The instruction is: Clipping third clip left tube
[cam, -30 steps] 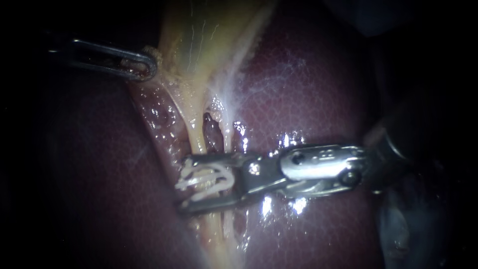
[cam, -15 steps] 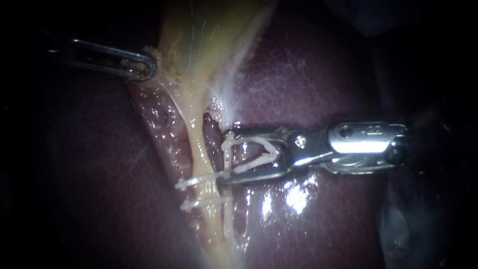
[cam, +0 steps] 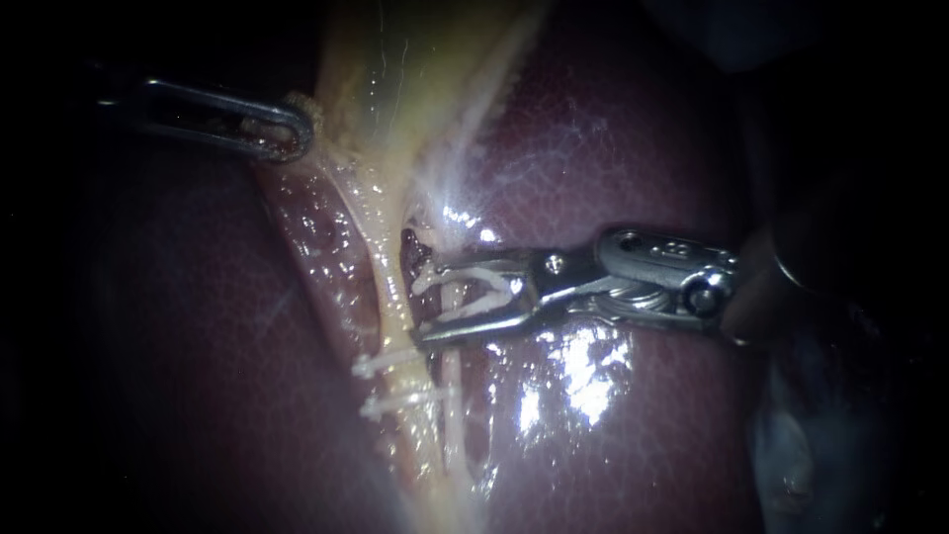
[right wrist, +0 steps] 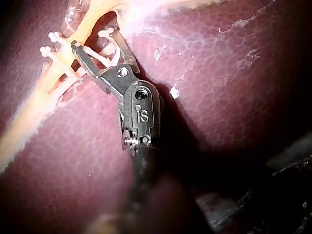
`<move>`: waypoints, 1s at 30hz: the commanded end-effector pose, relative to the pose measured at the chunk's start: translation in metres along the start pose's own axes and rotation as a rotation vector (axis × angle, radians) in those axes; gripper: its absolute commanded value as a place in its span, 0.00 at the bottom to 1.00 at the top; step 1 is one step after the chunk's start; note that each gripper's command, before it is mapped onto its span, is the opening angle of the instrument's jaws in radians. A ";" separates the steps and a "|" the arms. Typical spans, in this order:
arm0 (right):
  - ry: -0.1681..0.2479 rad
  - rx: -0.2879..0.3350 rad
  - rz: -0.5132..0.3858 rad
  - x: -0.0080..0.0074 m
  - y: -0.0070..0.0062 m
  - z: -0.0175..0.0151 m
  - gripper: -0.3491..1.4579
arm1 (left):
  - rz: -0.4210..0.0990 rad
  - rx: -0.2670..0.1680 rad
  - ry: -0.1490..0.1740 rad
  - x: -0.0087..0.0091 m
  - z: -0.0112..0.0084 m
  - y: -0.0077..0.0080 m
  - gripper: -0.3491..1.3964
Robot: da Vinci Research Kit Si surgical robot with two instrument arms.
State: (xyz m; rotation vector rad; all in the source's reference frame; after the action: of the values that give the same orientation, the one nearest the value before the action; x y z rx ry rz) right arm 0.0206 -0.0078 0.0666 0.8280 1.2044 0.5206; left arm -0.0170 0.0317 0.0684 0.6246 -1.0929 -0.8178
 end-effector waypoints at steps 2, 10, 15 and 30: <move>0.019 0.029 0.024 0.0001 0.0000 0.0007 0.46 | 0.000 0.000 0.000 0.0000 0.0000 0.0000 0.00; 0.108 0.148 0.100 0.0015 -0.0011 0.0035 0.46 | 0.000 -0.001 0.000 0.0000 0.0000 0.0000 0.00; 0.144 0.171 0.108 0.0031 -0.0025 0.0039 0.45 | 0.000 -0.001 0.000 0.0000 0.0000 0.0000 0.00; 0.224 0.207 0.133 0.0076 -0.0051 0.0030 0.42 | 0.000 -0.001 0.000 0.0001 0.0001 0.0000 0.00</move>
State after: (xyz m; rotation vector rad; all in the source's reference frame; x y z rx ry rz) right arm 0.0253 -0.0061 0.0585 1.0528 1.4334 0.6155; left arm -0.0171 0.0316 0.0685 0.6230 -1.0926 -0.8185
